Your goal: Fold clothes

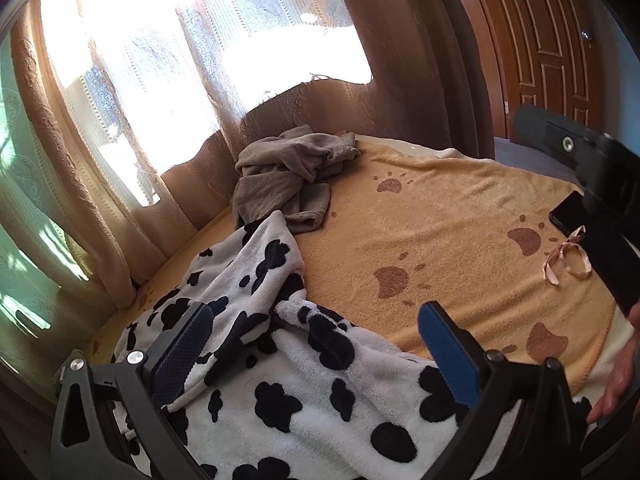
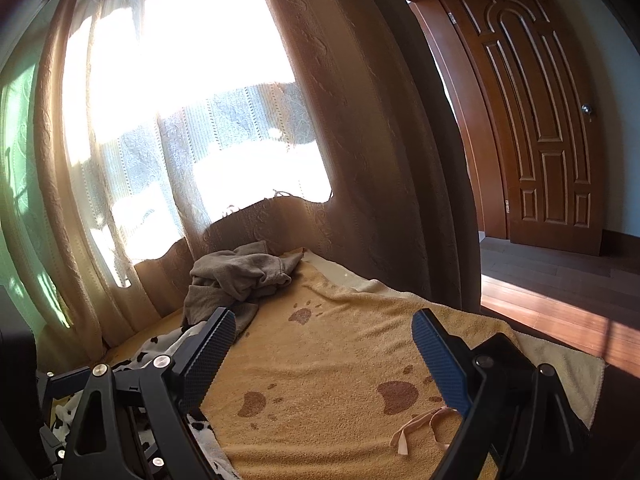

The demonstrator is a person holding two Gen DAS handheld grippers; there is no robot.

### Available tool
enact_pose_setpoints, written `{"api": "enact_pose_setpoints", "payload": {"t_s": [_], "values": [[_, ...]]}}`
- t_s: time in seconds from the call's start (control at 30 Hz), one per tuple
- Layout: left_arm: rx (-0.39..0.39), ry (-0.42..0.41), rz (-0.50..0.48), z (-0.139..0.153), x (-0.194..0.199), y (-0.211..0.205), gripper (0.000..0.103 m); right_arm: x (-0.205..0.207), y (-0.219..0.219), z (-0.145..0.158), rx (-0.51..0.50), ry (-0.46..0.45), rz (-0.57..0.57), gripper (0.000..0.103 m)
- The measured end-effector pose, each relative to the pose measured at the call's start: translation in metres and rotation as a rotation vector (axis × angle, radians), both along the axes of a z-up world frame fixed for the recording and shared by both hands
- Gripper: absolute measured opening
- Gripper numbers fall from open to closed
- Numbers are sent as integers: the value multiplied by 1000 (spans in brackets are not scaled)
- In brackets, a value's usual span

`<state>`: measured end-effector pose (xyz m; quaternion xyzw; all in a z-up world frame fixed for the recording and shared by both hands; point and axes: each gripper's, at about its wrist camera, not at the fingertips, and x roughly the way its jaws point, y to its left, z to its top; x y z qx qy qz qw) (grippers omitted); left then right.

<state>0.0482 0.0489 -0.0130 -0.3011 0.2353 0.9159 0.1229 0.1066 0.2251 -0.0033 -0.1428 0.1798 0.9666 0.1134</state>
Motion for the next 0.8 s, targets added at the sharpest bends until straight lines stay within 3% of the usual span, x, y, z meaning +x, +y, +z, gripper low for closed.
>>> {"api": "enact_pose_setpoints", "payload": {"t_s": [0.1, 0.27, 0.37, 0.63, 0.8], "values": [[77, -6, 74, 0, 5, -44, 103, 2, -14, 13, -22, 44, 135, 92], [209, -10, 311, -9, 22, -155, 103, -10, -73, 42, 1, 79, 476, 92], [295, 9, 487, -14, 45, -235, 103, -16, -137, 57, 92, 80, 700, 92], [564, 68, 891, -41, 124, -431, 103, -52, -326, 71, 100, -49, 1285, 92], [618, 4, 969, -73, 137, -483, 103, -51, -454, 69, 311, -34, 1490, 92]]}}
